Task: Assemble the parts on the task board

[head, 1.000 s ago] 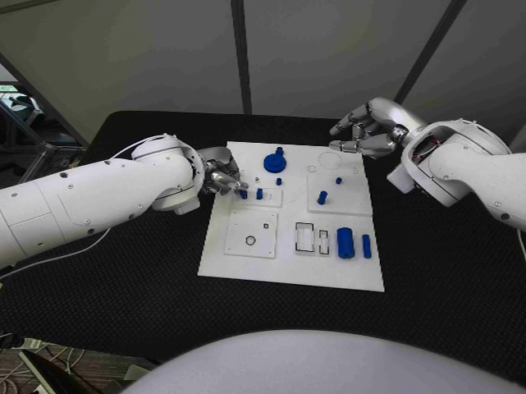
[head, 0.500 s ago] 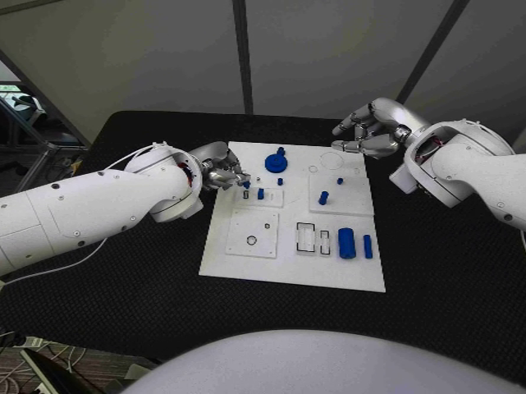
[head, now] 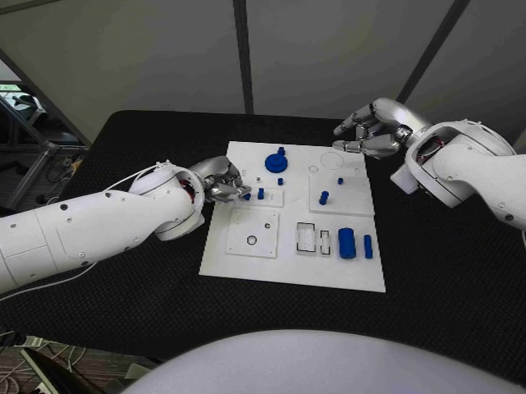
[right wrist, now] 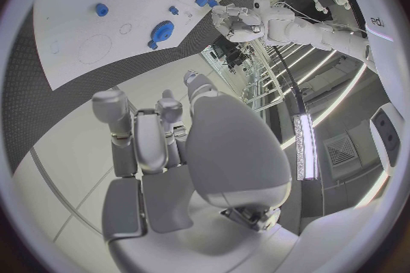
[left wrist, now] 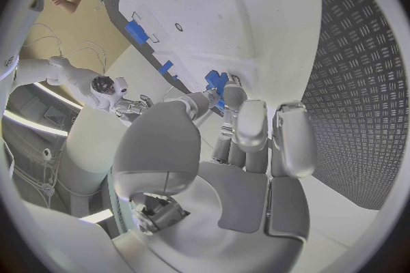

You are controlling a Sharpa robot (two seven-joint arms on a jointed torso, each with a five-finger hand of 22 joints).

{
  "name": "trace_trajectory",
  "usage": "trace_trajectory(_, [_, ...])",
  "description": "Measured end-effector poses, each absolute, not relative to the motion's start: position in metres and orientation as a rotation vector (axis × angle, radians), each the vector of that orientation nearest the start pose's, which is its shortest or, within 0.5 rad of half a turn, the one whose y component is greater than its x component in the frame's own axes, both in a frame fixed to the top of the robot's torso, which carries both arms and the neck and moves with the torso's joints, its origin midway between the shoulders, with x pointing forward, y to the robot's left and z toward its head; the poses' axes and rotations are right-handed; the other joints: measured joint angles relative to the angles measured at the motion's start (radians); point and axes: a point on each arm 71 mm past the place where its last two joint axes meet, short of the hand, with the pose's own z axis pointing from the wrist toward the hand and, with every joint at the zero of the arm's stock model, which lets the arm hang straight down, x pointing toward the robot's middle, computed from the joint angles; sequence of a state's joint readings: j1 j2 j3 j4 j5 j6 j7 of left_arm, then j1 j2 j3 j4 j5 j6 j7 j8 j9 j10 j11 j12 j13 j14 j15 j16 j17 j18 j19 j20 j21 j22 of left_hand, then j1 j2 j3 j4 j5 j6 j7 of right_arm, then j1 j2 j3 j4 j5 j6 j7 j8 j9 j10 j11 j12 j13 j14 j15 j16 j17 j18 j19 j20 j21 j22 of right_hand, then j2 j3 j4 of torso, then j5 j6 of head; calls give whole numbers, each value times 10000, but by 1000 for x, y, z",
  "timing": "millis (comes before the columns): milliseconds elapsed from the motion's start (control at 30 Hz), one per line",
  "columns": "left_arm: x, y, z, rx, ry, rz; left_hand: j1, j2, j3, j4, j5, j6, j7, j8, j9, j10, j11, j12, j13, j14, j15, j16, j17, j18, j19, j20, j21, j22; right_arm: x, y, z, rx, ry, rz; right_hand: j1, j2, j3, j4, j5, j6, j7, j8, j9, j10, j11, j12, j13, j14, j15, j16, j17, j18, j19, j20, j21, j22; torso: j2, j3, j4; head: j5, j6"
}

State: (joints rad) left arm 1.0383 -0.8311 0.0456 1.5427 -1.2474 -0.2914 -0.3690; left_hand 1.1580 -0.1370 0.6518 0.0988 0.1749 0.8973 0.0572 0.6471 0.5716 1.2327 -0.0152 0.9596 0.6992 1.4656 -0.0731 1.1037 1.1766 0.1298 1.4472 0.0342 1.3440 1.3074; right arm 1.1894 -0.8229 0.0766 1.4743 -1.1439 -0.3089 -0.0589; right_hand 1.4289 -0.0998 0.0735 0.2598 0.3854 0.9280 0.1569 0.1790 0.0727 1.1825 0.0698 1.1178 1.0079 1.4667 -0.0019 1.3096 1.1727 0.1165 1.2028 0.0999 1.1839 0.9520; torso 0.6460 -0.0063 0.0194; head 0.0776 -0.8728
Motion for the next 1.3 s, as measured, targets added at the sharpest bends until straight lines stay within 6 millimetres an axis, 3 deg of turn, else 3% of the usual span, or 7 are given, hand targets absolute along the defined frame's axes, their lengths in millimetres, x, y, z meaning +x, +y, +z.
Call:
trace_trajectory(500, [464, 203, -240, -2118, 18313, -5378, 42, -43, 57, -3, 14, 54, -18, 41, 14, 36, -10, 50, 39, 0, 0, 0, 9, 1, 36, -36, 40, 0, 509, -209, -152, 1786, 16426, 8346, 0, 0, 0, 0, 0, 0, 0, 0, 0, 0, 0, 0, 0, 0, 0, -39, 0, 1, 0, 0, -38, 0, 7, -6, 0, 10, 0])
trace_trajectory(1300, [469, 202, -243, -1652, 18302, -4692, -41, -147, 172, -36, 66, 93, -20, 78, 45, 119, -27, 86, 99, -20, -20, 0, 6, 2, 108, -36, 97, 0, 509, -208, -153, 1781, 16431, 8366, 0, 0, 0, 0, 46, 0, 0, 0, 0, 0, 0, 0, 0, 0, 0, -38, 0, 1, 0, 0, -38, -9, 8, 8, -9, -11, 0])
